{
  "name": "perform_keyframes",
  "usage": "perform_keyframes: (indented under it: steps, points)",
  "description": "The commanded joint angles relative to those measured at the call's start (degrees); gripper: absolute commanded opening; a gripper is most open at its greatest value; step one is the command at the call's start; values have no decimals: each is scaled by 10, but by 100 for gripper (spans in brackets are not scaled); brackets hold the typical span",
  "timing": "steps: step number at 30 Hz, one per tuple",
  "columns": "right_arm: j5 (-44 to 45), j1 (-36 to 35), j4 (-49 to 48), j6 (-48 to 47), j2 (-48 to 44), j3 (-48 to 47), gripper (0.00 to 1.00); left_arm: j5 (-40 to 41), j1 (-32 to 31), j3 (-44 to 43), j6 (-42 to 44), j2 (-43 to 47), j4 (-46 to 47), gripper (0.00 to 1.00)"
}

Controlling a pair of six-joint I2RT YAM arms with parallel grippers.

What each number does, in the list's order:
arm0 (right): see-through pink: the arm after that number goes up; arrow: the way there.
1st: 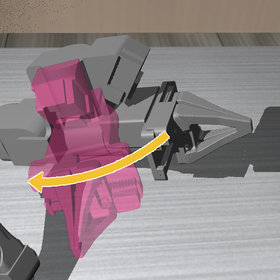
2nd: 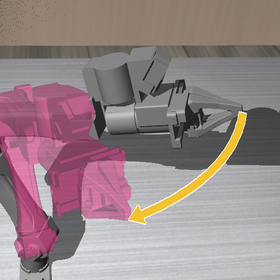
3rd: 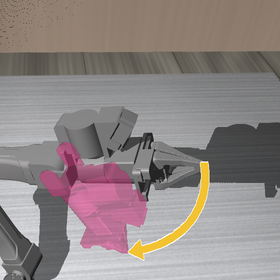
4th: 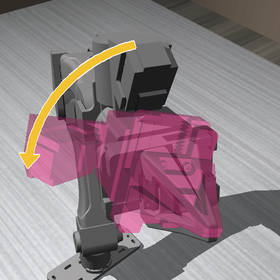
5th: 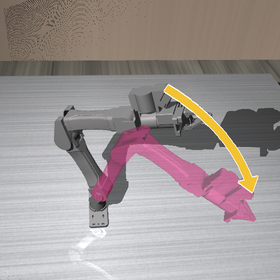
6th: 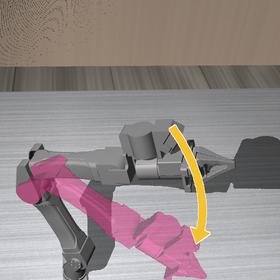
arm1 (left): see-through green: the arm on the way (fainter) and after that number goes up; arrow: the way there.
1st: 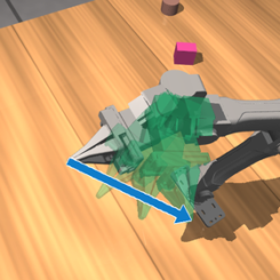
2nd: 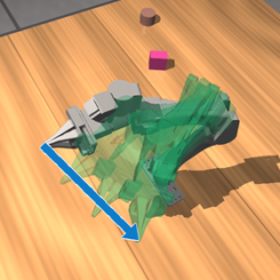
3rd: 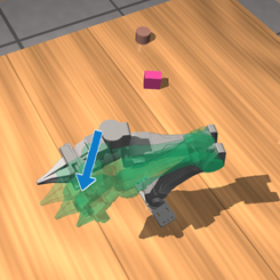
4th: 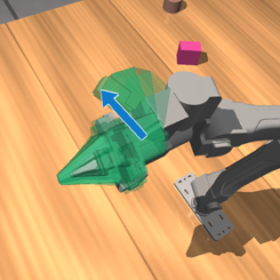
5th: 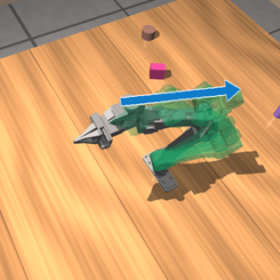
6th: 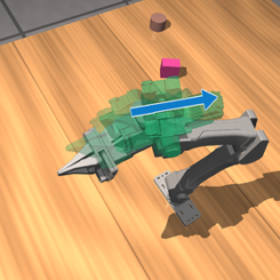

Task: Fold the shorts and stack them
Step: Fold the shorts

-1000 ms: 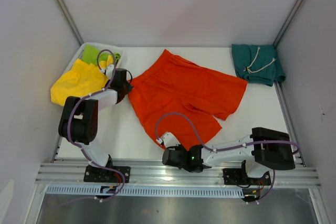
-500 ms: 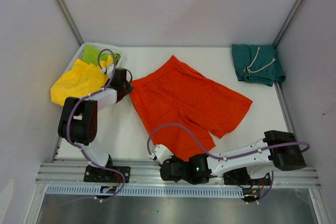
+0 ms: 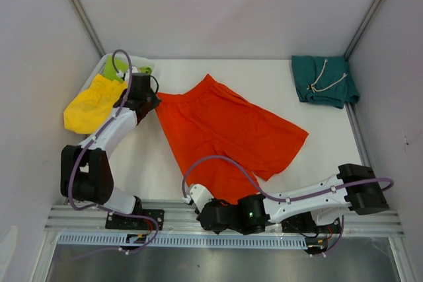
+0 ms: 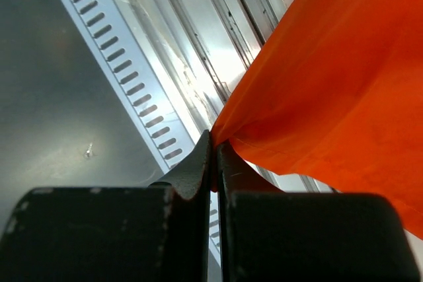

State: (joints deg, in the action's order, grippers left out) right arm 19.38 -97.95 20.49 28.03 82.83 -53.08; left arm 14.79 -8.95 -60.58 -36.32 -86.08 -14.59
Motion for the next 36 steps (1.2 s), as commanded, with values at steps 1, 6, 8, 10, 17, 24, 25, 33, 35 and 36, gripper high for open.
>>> perform_keyframes:
  steps: [1, 6, 8, 10, 17, 24, 25, 33, 35, 36]
  points:
    - [-33, -21, -11, 0, -6, -40, 0, 31, 24, -55, 35, 52, -34, 0]
    - [-14, -40, 10, -16, 21, -91, 0, 29, 47, -69, 62, 86, -76, 0]
    - [-14, -39, 10, -18, 13, -100, 0, 38, 49, -86, 73, 92, -97, 0]
    - [-14, -31, 17, -16, 2, -106, 0, 46, 51, -115, 80, 87, -132, 0]
    - [-27, 44, 75, 0, -80, -119, 0, 11, 60, -242, 80, 14, -208, 0]
    - [-78, 171, 118, -12, -179, -97, 0, -68, 60, -286, 14, -29, -187, 0]
    - [-87, 189, 121, -16, -191, -93, 0, -84, 60, -299, -1, -35, -186, 0]
    - [-191, 374, 118, -71, -207, -95, 0, -93, 60, -300, -81, -68, -169, 0]
    - [-216, 408, 121, -84, -204, -100, 0, -97, 60, -292, -100, -70, -147, 0]
    - [-227, 443, 128, -87, -200, -102, 0, -99, 60, -291, -105, -76, -141, 0]
